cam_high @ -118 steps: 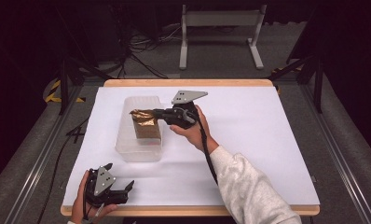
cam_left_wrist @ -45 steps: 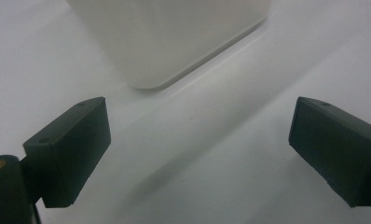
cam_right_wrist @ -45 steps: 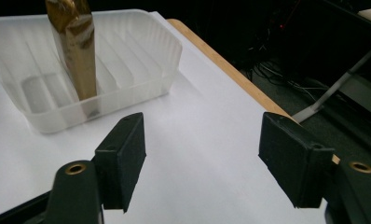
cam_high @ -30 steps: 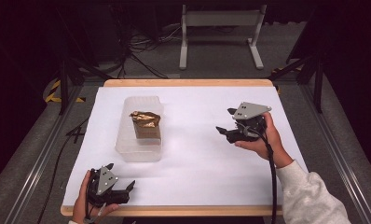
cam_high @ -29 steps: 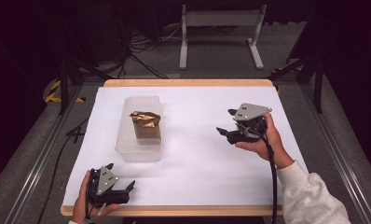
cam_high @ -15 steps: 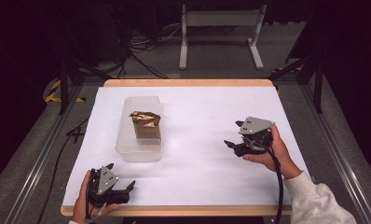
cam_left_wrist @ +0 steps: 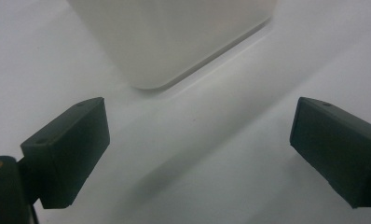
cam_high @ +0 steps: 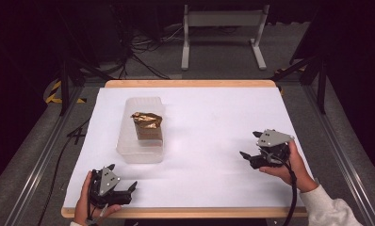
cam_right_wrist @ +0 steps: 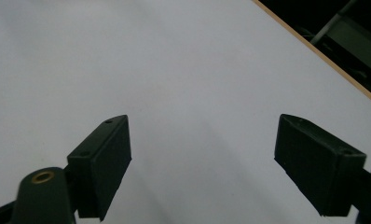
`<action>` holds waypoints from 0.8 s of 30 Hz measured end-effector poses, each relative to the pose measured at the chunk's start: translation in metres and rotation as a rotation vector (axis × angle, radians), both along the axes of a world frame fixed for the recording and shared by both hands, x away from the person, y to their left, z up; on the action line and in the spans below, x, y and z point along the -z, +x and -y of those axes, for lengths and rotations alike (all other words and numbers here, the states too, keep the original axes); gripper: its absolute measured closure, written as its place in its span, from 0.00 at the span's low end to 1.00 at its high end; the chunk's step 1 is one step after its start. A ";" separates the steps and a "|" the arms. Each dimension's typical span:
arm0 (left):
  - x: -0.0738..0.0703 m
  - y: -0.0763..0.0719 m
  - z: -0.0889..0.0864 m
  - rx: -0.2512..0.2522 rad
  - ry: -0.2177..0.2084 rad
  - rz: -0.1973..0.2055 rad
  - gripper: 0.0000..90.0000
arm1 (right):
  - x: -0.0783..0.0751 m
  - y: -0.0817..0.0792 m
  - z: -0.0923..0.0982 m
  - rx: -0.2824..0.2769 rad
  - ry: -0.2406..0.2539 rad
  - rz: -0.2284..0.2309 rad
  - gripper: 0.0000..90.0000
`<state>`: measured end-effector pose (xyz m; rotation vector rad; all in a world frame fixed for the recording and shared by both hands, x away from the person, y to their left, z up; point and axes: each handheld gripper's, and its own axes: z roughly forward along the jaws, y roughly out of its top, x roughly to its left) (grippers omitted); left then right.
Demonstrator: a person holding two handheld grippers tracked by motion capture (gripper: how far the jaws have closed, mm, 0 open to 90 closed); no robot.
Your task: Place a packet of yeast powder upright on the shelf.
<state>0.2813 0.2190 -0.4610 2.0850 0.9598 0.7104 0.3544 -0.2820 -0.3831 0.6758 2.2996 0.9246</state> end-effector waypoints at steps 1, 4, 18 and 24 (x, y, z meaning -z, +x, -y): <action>0.000 0.001 0.000 0.003 -0.001 0.003 0.06 | 0.001 -0.002 0.003 0.005 -0.001 0.001 0.21; 0.000 0.002 0.002 0.011 0.005 0.003 0.06 | 0.006 -0.007 0.012 0.028 0.009 0.010 0.19; 0.000 0.003 0.002 0.007 0.009 -0.001 0.06 | 0.038 -0.032 0.056 0.087 0.048 -0.008 0.15; 0.000 0.004 0.003 0.014 0.014 0.001 0.06 | 0.046 -0.043 0.067 0.106 0.062 -0.012 0.14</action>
